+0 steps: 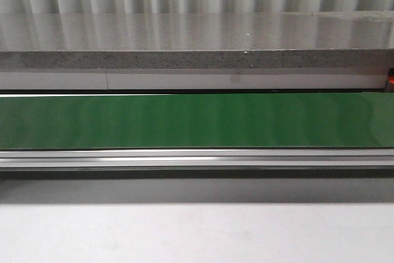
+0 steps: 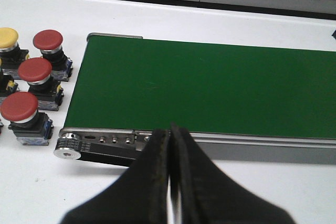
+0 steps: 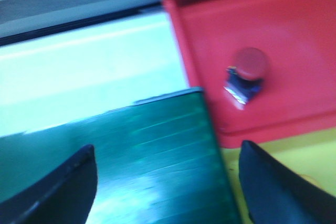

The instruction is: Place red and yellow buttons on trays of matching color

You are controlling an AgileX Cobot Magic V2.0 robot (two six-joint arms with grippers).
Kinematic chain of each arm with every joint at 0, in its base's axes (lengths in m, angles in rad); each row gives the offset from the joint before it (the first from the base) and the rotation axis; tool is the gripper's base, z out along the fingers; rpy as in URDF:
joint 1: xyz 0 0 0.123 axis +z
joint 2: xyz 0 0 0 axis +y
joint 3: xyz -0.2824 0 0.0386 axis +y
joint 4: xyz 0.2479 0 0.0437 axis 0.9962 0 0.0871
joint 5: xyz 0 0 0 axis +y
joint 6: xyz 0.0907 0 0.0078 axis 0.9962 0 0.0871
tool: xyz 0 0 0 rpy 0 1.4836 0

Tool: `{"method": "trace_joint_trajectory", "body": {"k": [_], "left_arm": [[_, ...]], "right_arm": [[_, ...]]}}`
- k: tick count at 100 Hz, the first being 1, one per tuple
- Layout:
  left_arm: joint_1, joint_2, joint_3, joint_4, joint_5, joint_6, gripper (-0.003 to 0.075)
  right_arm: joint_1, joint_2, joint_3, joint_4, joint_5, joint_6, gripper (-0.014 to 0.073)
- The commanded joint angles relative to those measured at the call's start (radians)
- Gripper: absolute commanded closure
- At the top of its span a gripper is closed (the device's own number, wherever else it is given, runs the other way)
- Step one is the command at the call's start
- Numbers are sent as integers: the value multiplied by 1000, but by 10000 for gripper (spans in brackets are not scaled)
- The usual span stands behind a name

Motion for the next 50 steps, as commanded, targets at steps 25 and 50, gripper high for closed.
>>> {"method": "trace_joint_trajectory", "body": {"k": [25, 50], "left_arm": [[-6, 4, -26, -14, -72, 2, 740], [-6, 4, -26, -14, -72, 2, 740]], "right_arm": [[184, -228, 70, 6, -5, -75, 32], [196, -407, 193, 6, 21, -82, 200]]}}
